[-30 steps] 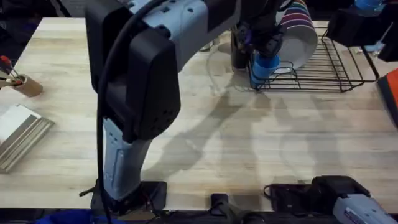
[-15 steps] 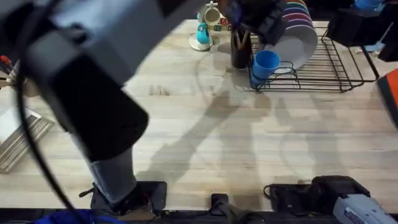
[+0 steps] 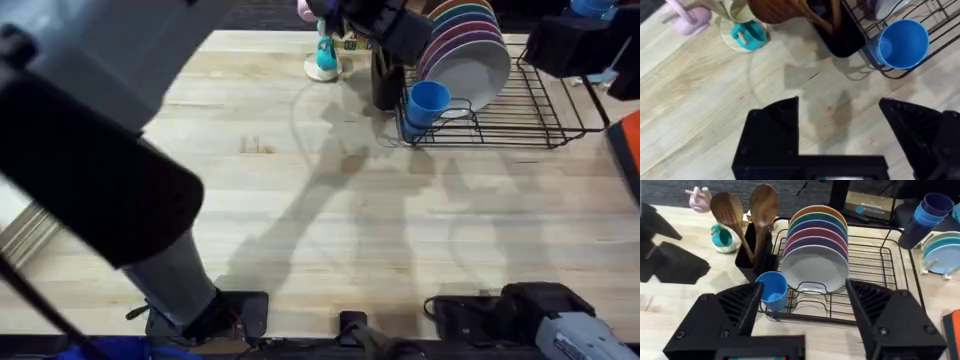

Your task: Pick up the cup on the table and put them onto the rack.

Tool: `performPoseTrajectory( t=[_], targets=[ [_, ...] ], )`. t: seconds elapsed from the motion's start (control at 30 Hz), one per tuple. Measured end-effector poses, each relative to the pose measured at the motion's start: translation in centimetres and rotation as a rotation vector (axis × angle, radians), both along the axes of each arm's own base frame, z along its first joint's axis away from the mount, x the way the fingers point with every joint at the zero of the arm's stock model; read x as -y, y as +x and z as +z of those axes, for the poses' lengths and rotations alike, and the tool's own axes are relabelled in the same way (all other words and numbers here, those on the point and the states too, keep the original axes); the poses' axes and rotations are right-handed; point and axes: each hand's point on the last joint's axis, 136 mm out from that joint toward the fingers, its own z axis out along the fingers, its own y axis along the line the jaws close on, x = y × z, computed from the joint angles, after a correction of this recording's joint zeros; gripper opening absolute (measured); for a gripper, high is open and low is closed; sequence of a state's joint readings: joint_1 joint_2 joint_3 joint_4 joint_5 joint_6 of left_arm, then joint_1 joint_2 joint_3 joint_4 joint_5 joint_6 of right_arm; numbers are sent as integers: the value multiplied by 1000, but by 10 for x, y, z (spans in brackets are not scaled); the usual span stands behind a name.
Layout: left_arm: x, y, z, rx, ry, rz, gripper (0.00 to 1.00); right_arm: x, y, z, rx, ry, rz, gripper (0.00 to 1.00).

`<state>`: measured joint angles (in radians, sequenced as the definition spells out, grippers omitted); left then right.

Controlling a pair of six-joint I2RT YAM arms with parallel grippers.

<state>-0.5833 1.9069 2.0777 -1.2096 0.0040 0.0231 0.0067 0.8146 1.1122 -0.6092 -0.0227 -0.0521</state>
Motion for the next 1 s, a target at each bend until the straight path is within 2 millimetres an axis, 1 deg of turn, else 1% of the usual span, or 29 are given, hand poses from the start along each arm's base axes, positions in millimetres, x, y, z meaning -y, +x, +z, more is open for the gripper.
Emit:
performPoseTrajectory(
  t=[0.2,0.3,0.37,0.5,0.67,0.7,0.83,0.9,1.0],
  targets=[
    [-16,-9,10,47,-12,-5,980,0,0,0,1,-18,8,996],
    [-34,-16,9,75,-21,12,982,0,0,0,2,-22,9,996],
    [-50,-19,8,101,-31,38,982,0,0,0,2,-24,9,996],
    [-91,-32,8,166,-58,109,984,0,0,0,2,-25,10,996],
    [-135,-55,24,283,-109,208,990,0,0,0,2,-25,10,996],
    [-170,-76,37,355,-136,309,992,0,0,0,2,-25,11,997],
    [-197,-78,41,365,-139,432,993,0,-1,-2,-7,-24,10,996],
    [-212,-78,37,351,-136,506,993,0,-2,-4,-18,-18,9,996],
    [-230,-81,30,318,-126,587,993,0,-3,-7,-31,-9,6,996]
  ],
)
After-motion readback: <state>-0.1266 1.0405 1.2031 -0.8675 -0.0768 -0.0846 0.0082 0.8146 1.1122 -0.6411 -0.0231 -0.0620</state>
